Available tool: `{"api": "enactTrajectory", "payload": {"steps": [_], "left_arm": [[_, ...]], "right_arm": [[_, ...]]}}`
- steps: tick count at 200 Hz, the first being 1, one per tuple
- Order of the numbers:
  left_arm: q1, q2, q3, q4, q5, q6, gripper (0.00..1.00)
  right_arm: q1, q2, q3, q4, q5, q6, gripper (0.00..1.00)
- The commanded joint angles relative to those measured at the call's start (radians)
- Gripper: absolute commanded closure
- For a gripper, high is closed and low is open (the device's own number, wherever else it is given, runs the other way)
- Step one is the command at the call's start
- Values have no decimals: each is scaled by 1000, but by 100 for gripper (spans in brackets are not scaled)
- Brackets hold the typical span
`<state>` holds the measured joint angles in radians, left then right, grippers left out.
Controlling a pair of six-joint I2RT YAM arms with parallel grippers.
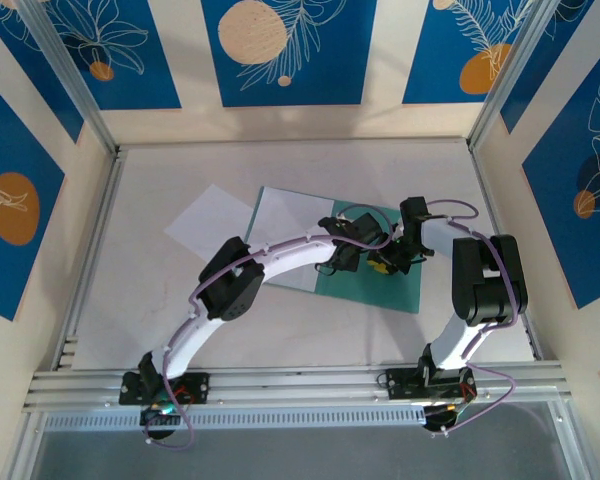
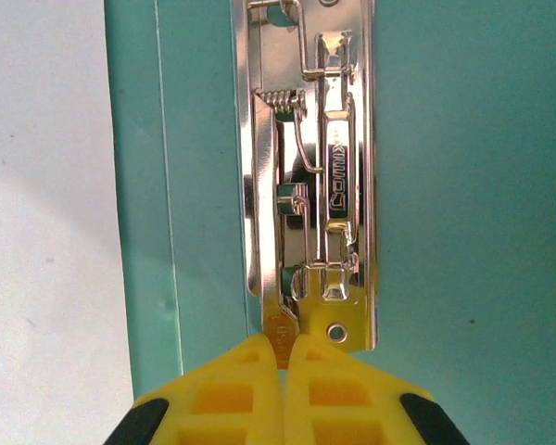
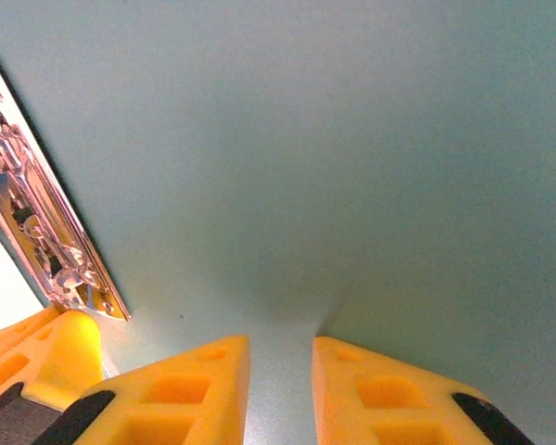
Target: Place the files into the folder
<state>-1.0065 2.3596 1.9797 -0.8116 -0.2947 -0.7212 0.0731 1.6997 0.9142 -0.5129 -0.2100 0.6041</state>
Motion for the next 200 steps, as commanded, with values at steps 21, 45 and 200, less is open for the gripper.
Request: {"api": "enactTrajectory", "payload": {"steps": [21,45,200], "left_arm": [[-6,0,28,-59,128,-29,100],[-1,22,27,-67,168,-32,100],[70,-2,-58,-40,180,-56,100]], "right_arm": [[8,11,34,-15,-9,-3,74],[10,13,37,-12,-6,-4,74],[-114,-180,-15,-149,-11,-49,69]]}}
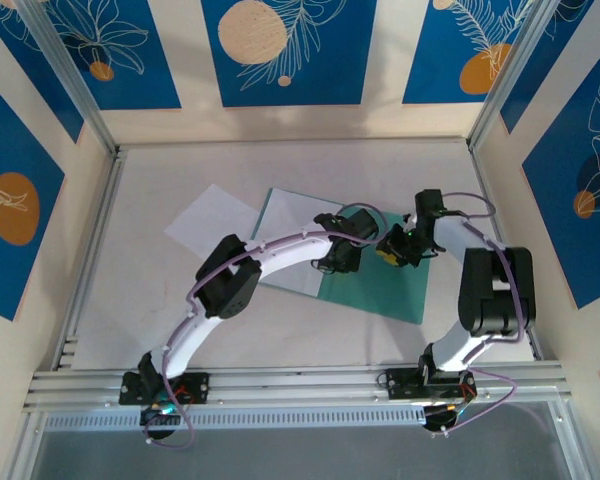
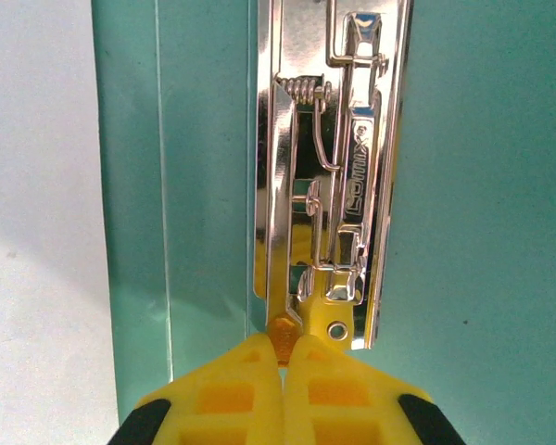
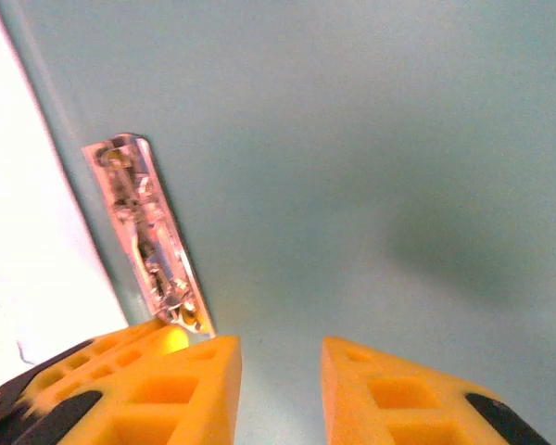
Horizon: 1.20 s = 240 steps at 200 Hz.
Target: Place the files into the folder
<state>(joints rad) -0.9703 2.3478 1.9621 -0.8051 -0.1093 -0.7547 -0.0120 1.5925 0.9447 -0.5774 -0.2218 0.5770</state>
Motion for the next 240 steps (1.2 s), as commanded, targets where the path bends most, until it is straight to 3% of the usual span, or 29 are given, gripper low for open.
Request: {"api": "enactTrajectory", "payload": {"steps": [1,80,117,135,157,196,240], "left_arm": [[34,8,-41,-46,-5,-23,100],[46,-37,-45,-39,-9,6,100],[50,-70,-33,-18,-30,60,75],[49,-80,-23,-25,-64,90,68],[50,-85,-17,-23,-86,117,69],[50,-82,-14,-14,-84,126,78],[44,-78,-19,-13,-72,119,78]], "right_arm": [[-31,-75,-48,-85,2,-23,69],[-67,5,-76,-68,65,-52,72],[-62,69,-44,-65,81,-68,73],[-60,91,-31,-65,84,-72,73],[-58,108,-20,-62,87,-74,73],[-55,121,-10,-61,87,-75,73],[-51,125,-11,-56,79,-75,73]]}}
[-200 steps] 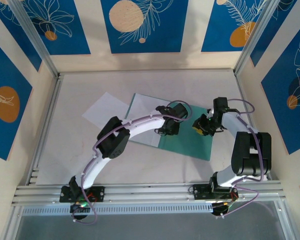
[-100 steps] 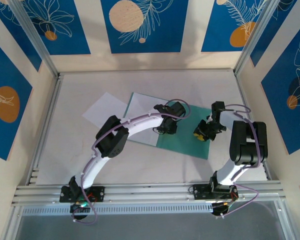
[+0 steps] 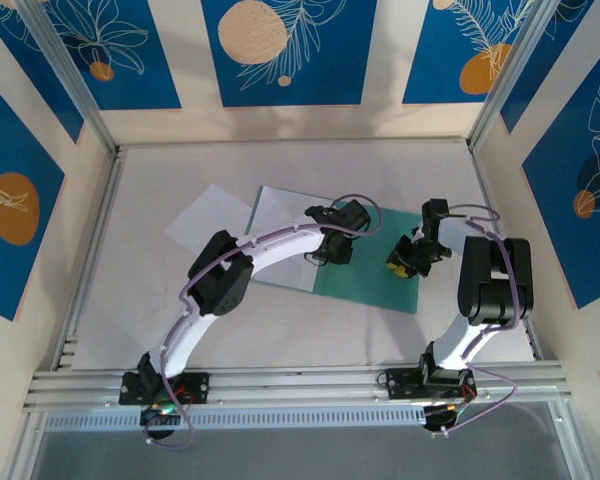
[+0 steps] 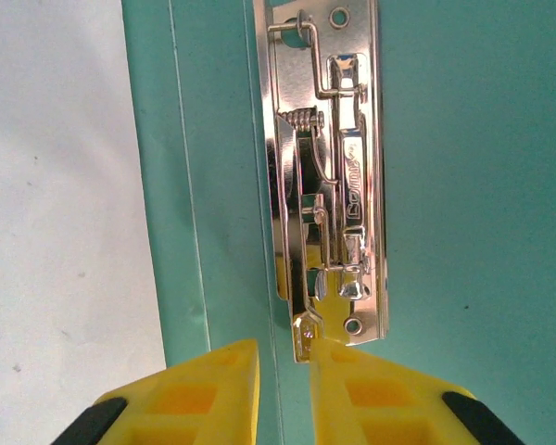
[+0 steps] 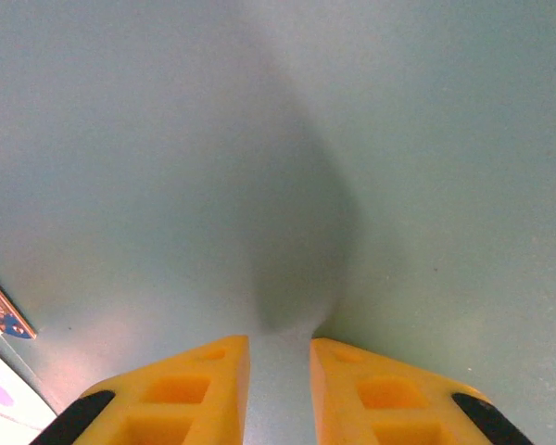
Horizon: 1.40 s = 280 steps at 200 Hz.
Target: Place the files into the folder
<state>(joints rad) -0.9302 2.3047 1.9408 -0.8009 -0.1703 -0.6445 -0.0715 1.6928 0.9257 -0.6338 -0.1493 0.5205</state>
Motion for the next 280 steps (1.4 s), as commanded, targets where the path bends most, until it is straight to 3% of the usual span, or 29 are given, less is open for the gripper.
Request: {"api": "enactTrajectory", "payload": {"steps": [1,38,280], "left_arm": [[3,-34,2,-17,-11,9,78],[-7,-29,4,-12,-1,6,74],[-27,24,35,-37,13,-7,78]], "right_arm": [[8,24,8,0,7,-19,73],[10,25,10,0,5,-20,73],[15,28,12,6,-7,-23,73]]}}
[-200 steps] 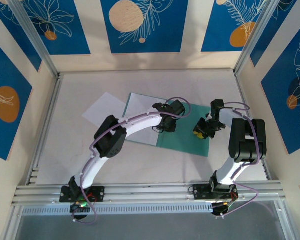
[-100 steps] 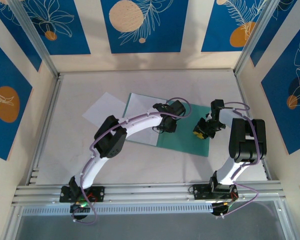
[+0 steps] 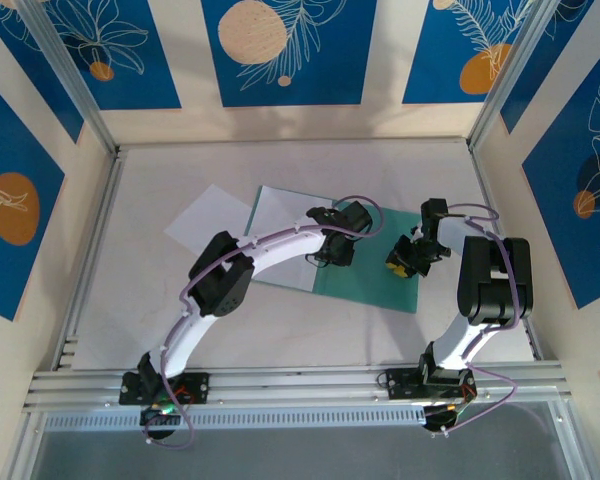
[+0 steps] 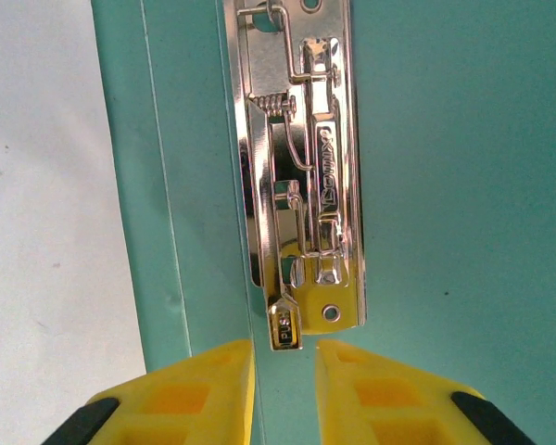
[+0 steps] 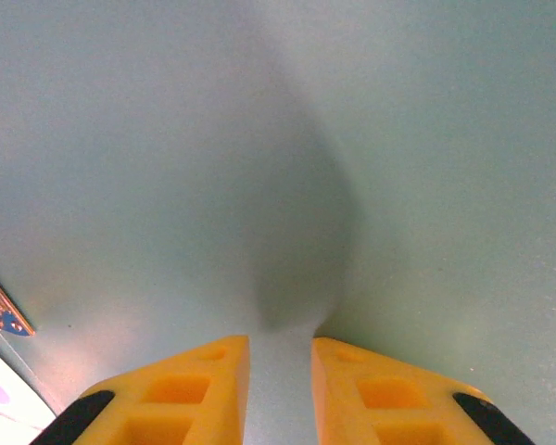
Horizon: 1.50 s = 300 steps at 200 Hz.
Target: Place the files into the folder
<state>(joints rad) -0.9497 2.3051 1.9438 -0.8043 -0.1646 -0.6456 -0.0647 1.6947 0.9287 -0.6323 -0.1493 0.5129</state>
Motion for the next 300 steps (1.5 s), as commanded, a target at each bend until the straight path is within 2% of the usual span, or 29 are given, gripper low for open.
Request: {"api": "enactTrajectory", "payload": {"steps": [1,81,123,300], "left_arm": [[-8,24,32,-33,7,-6,78],[-7,43,40,-41,10,-9,77],[-8,46,43,-41,8,-11,84],[-34,134,105,-123,39,-50,91]], "right_arm": [[8,25,9,5,-7,-16,73],[9,27,7,6,-10,-15,73],[11,29,6,8,-12,-14,73],[17,49,13,16,-16,-14,73]]}}
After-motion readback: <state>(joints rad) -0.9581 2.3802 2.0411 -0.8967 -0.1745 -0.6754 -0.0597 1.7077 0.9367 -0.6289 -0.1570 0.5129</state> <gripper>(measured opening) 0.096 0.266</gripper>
